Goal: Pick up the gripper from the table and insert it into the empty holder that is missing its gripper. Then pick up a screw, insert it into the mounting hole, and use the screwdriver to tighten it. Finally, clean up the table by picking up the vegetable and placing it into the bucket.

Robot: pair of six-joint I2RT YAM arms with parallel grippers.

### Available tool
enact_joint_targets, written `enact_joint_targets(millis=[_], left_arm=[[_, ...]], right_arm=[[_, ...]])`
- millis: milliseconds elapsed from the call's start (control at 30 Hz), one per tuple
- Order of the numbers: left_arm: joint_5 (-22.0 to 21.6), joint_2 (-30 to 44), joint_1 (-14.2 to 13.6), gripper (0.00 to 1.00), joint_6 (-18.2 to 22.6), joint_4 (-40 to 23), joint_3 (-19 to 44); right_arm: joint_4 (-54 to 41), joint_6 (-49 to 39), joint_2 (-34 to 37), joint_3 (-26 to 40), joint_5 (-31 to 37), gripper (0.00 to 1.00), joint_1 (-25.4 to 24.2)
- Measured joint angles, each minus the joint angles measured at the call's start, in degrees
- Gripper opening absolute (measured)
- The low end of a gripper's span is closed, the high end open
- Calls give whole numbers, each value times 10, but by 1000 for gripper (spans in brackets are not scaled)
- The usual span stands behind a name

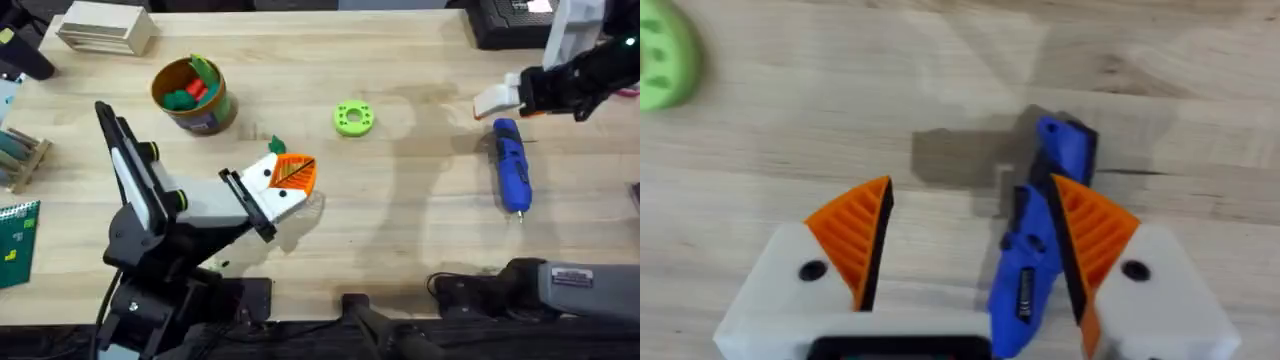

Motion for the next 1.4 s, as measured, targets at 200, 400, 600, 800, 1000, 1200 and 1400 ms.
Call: enact_joint_targets(millis=[200,400,600,800,1000,1200,1400], left_arm=[[0,0,0,13,0,0,0],[0,0,0,13,0,0,0],[0,0,0,13,0,0,0],[0,0,0,13,0,0,0],[0,0,0,13,0,0,0],[0,0,0,13,0,0,0],[-2,0,0,13,0,0,0]], right_arm=[[-14,-37,61,0,16,875,-35],[-17,-49,96,0,21,875,-69],[-12,-50,118,0,23,875,-93],[-4,-50,155,0,23,875,-97],[0,-52,164,0,31,647,-98],[7,-54,167,0,30,33,-99],[-13,-38,155,1,27,30,-99]])
